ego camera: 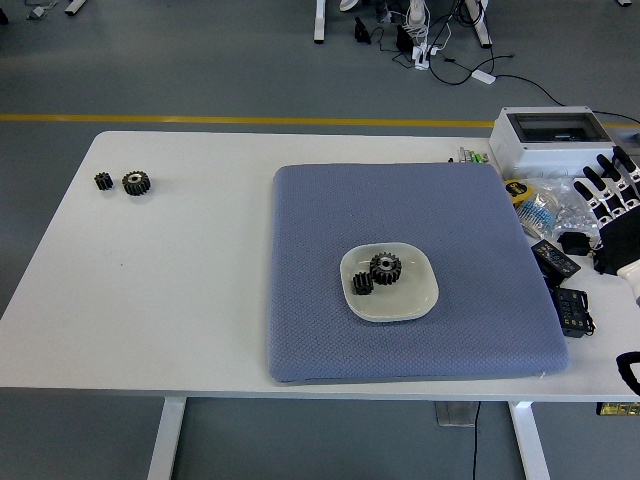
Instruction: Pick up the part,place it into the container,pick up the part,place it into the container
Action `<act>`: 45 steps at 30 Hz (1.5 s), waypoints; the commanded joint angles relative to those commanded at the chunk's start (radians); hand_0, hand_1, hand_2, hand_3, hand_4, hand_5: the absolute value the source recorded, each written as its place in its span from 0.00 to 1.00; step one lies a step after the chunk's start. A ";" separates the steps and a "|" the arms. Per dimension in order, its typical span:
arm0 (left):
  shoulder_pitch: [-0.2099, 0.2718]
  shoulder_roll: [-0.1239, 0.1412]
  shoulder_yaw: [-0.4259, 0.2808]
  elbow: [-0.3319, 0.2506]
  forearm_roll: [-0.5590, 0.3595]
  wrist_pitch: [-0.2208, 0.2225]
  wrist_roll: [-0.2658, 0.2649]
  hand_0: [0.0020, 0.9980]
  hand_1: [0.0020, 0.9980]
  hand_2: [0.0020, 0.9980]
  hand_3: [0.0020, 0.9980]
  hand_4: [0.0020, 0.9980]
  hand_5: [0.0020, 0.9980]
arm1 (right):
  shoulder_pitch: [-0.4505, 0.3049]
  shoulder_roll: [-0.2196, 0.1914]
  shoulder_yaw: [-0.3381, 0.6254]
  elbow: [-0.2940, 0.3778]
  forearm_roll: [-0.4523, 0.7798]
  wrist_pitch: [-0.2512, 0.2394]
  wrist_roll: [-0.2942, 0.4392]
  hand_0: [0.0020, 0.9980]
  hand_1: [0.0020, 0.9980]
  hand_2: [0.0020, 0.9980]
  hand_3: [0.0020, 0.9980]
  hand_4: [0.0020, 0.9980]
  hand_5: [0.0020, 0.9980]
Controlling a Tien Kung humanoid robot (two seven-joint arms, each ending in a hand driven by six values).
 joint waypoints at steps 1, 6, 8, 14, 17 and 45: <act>-0.001 0.000 0.000 0.000 -0.001 0.000 -0.001 0.71 0.69 0.67 0.55 0.64 0.58 | 0.001 0.001 0.000 0.000 0.001 0.000 0.000 0.83 0.79 0.84 0.85 1.00 0.88; -0.003 0.000 0.001 0.000 -0.006 0.001 -0.004 0.71 0.69 0.67 0.55 0.64 0.58 | 0.004 0.000 0.003 -0.001 0.001 0.000 0.001 0.83 0.79 0.84 0.85 1.00 0.88; -0.004 0.000 0.003 0.000 -0.008 0.001 -0.004 0.71 0.69 0.67 0.55 0.64 0.58 | 0.005 -0.001 0.006 -0.001 0.001 0.000 0.001 0.83 0.79 0.84 0.85 1.00 0.88; -0.004 0.000 0.001 0.000 -0.006 0.000 -0.003 0.71 0.69 0.67 0.55 0.64 0.58 | 0.003 -0.003 0.015 -0.002 0.000 -0.001 0.001 0.84 0.80 0.84 0.85 1.00 0.88; -0.003 0.000 -0.002 0.000 -0.003 0.000 -0.002 0.71 0.69 0.67 0.55 0.64 0.58 | 0.003 -0.003 0.018 -0.002 -0.001 -0.001 0.000 0.84 0.80 0.84 0.85 1.00 0.88; -0.015 0.000 -0.014 0.000 0.005 0.001 -0.010 0.71 0.69 0.67 0.55 0.64 0.58 | 0.010 -0.023 0.059 0.015 -0.036 -0.002 -0.021 0.84 0.79 0.83 0.84 1.00 0.88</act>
